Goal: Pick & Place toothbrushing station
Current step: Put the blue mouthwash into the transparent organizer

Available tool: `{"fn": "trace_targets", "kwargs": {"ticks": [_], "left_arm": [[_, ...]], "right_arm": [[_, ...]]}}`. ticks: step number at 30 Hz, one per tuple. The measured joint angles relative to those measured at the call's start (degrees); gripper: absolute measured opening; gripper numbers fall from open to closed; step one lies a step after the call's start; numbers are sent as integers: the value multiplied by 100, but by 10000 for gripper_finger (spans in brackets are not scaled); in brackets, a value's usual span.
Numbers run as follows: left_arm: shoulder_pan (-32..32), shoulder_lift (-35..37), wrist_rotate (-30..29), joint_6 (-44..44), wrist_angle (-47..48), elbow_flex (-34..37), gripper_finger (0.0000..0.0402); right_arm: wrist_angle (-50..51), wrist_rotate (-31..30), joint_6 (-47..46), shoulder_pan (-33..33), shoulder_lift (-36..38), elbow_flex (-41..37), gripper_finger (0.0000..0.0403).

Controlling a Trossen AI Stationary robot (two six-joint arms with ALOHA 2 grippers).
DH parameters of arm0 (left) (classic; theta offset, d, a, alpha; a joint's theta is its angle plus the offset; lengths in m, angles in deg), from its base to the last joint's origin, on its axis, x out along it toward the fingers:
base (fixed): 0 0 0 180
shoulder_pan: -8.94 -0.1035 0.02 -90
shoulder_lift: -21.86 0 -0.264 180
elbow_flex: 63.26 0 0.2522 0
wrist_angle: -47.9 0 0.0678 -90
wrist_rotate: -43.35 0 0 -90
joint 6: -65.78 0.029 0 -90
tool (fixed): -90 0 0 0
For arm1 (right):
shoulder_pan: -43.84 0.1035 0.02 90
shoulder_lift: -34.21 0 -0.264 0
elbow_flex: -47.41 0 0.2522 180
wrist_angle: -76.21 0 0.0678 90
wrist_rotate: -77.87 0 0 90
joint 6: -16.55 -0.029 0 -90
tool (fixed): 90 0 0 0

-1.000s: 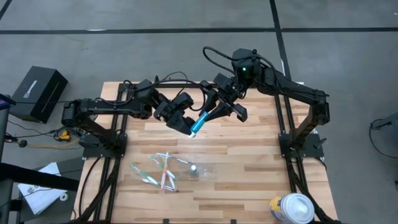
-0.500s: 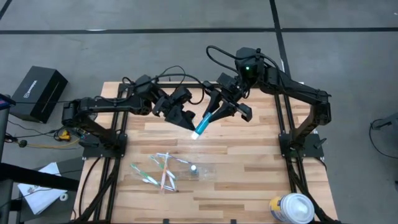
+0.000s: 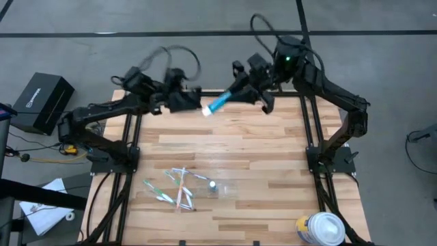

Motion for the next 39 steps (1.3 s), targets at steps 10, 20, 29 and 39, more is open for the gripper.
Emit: {"fn": "trace_targets", "kwargs": {"ticks": [10, 20, 29, 39], "left_arm": [[-322, 698, -1513, 3534, 2133, 0, 59], [-317, 847, -1691, 3574, 2061, 0, 167], [-317, 847, -1766, 3574, 1990, 0, 199], [-317, 843, -1866, 3572, 1895, 2, 180]], "right_arm": [[-303, -1730, -362, -130, 44, -2, 72], [-354, -1963, -441, -115, 49, -2, 72], [-333, -2083, -424, 4, -48, -2, 72], [-436, -2236, -398, 5, -119, -2, 72]]}}
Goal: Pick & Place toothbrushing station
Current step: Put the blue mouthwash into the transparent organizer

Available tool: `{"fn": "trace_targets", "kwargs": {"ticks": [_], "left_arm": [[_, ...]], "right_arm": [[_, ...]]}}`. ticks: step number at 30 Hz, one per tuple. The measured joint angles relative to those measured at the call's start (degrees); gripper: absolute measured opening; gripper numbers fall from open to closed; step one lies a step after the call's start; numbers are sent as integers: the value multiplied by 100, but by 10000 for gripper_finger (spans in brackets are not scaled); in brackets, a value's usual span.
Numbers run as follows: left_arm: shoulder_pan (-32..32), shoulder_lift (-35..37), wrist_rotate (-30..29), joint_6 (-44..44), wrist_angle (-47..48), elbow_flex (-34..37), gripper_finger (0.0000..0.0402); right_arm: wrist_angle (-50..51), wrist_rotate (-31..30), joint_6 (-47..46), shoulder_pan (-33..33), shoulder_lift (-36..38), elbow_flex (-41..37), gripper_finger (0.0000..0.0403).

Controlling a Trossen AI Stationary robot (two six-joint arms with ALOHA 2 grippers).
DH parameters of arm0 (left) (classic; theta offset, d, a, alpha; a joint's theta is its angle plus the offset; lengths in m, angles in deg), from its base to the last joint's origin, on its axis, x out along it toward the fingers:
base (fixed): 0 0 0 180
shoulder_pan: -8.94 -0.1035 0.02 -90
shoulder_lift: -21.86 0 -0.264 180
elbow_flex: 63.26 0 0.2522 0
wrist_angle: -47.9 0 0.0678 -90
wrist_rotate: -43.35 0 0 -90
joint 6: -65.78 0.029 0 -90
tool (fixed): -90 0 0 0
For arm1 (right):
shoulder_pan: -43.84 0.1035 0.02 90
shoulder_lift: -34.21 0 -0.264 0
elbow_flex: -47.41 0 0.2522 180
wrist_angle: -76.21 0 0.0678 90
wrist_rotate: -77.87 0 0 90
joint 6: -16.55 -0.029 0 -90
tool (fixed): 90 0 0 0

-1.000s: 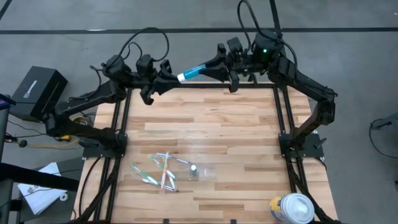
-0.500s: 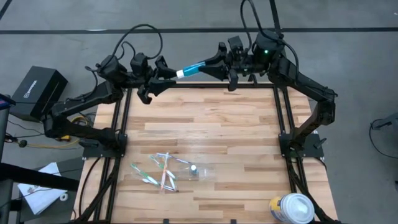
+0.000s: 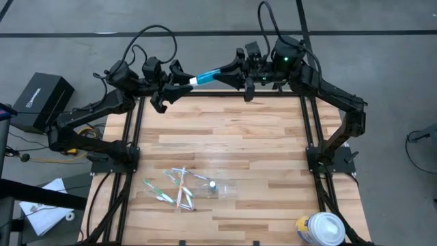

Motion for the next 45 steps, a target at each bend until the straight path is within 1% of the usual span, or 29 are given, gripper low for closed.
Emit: {"fn": "trace_targets", "kwargs": {"ticks": [6, 32, 38, 45], "left_arm": [[0, 0, 2, 2, 4, 0, 180], [2, 0, -74, -164, -9, 0, 178], [2, 0, -244, -174, -60, 2, 178], [4, 2, -254, -295, -99, 2, 178]], "right_arm": [[-199, -1, -35, 1, -7, 0, 72], [-156, -4, -40, 136, -7, 0, 72], [-131, 18, -42, 164, -195, -8, 72], [-283, -14, -82, 247, -291, -9, 71]]}}
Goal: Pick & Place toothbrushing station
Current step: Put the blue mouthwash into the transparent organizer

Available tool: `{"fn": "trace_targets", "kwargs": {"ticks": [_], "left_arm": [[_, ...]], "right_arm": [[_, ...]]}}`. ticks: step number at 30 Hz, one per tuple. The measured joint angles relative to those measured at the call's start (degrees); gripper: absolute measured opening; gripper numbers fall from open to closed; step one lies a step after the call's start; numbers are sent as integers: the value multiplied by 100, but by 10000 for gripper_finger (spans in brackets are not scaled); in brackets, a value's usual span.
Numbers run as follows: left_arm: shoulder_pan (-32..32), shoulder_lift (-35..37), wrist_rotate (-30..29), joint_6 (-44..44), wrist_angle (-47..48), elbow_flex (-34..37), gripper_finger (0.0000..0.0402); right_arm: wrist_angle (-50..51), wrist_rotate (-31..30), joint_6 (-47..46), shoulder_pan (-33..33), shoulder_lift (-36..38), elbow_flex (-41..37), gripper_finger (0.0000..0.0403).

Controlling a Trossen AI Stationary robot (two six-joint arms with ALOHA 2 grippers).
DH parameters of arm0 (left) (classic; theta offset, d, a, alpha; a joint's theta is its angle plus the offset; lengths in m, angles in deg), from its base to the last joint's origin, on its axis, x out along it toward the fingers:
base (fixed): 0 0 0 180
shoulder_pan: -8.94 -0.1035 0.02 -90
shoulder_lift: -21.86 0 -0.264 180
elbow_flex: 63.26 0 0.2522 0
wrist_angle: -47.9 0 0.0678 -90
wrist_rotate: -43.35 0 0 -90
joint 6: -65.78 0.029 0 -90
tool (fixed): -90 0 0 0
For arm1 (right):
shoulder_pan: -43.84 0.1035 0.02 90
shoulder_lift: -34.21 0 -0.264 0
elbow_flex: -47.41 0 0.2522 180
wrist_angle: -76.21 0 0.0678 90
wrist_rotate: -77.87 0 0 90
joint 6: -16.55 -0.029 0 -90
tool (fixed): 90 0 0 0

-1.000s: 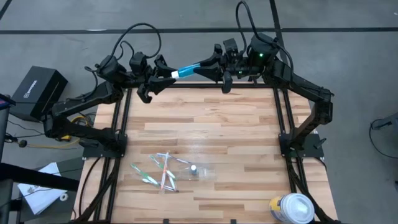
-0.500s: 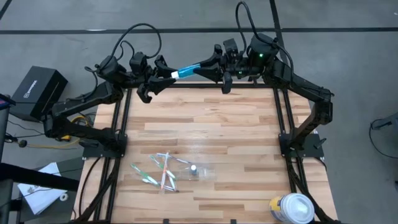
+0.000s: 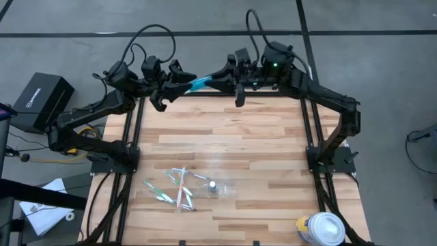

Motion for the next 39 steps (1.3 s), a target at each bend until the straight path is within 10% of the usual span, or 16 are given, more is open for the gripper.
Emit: {"fn": "trace_targets", "kwargs": {"ticks": [39], "left_arm": [[-44, -4, 176, -62, 57, 0, 163]], "right_arm": [[-190, 243, -68, -138, 72, 11, 71]]}}
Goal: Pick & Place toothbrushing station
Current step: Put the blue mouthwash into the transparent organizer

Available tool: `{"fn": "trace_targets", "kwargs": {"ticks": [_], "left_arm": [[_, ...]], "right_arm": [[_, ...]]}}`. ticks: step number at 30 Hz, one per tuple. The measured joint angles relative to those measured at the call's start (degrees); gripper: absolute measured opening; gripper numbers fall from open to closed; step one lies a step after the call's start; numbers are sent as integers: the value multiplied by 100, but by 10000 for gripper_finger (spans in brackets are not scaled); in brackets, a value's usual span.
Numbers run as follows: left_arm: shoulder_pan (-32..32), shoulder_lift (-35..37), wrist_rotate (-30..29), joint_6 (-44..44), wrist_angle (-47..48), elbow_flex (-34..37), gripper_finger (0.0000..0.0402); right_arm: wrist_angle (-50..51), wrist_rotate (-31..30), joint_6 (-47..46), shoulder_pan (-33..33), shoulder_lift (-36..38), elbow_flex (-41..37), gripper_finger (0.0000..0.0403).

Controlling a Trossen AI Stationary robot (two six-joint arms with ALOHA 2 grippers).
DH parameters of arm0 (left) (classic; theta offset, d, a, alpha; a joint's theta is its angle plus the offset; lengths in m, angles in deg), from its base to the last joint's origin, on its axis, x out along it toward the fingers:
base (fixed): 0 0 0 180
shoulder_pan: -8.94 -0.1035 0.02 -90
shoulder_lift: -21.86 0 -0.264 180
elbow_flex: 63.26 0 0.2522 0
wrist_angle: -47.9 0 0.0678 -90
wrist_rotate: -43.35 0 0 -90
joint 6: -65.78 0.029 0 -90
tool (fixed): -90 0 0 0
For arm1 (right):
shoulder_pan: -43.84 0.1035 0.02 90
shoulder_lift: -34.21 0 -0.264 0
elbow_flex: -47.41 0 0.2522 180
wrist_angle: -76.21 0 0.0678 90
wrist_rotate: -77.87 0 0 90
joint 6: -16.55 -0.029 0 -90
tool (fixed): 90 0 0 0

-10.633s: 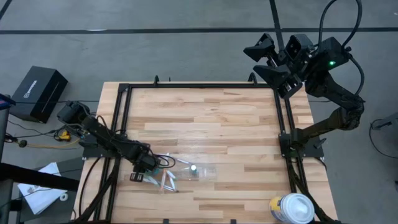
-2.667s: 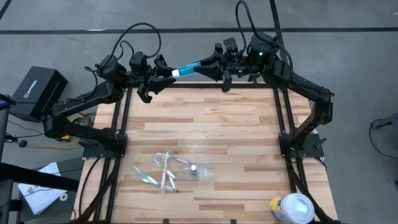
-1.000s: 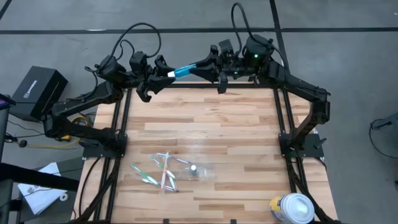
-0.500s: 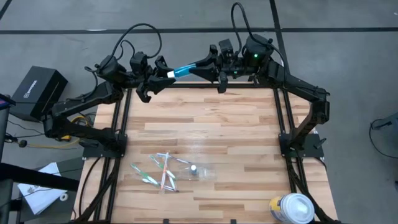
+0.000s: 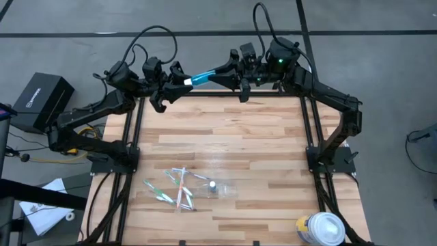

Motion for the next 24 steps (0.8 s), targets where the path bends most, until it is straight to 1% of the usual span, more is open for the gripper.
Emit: {"fn": "trace_targets", "kwargs": {"ticks": [6, 11, 15, 21, 24], "left_arm": [[0, 0, -35, 39, -27, 0, 170], [0, 0, -49, 41, -34, 0, 164], [0, 2, -51, 42, -37, 0, 146], [-9, 4, -146, 60, -18, 0, 103], [-9, 4, -153, 58, -16, 0, 100]], "right_arm": [[23, 47, 0, -2, 0, 0, 71], [24, 49, 0, -2, 0, 0, 71], [24, 50, 0, -2, 0, 0, 71], [24, 34, 18, -4, 2, 0, 71], [24, 27, 20, -4, 2, 0, 71]]}}
